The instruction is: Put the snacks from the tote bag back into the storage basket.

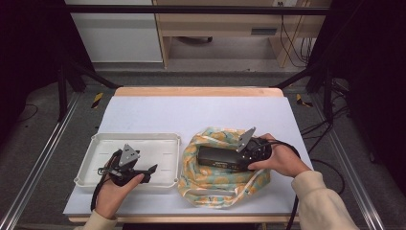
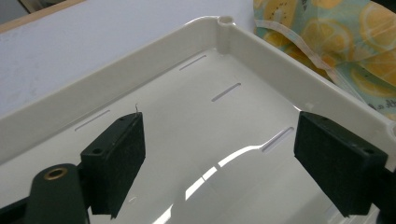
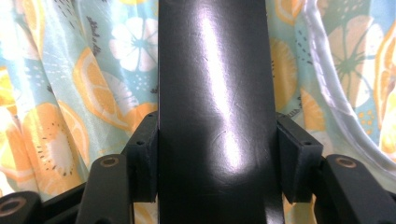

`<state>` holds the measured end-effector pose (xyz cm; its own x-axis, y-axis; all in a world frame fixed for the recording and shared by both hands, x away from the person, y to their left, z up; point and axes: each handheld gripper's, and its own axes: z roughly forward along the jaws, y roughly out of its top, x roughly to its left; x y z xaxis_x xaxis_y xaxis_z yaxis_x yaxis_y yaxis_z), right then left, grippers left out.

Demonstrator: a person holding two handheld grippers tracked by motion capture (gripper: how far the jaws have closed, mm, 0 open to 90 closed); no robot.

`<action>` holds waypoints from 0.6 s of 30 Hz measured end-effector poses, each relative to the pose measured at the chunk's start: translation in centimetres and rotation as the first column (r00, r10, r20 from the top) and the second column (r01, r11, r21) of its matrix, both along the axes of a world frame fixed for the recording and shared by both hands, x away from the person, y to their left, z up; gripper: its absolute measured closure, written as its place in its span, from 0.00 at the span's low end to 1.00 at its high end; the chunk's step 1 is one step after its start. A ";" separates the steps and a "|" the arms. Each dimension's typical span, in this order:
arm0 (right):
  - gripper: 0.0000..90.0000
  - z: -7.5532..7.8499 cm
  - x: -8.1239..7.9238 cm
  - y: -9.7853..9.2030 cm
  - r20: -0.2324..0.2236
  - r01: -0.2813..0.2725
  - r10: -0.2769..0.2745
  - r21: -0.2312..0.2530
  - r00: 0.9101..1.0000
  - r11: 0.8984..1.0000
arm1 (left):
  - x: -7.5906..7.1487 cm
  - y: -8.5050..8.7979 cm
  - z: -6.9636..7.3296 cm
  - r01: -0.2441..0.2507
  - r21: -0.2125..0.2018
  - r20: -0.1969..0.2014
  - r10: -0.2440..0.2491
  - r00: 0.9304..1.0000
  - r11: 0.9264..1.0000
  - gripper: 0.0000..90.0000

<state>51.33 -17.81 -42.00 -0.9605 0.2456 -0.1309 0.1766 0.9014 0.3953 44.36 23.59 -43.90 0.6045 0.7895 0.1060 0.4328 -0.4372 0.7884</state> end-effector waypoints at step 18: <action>0.48 2.9 -0.8 -0.5 0.071 -0.026 0.020 0.073 0.997 0.997 | 0.0 -0.1 -0.1 0.003 0.005 -0.005 -0.003 1.000 1.000 0.19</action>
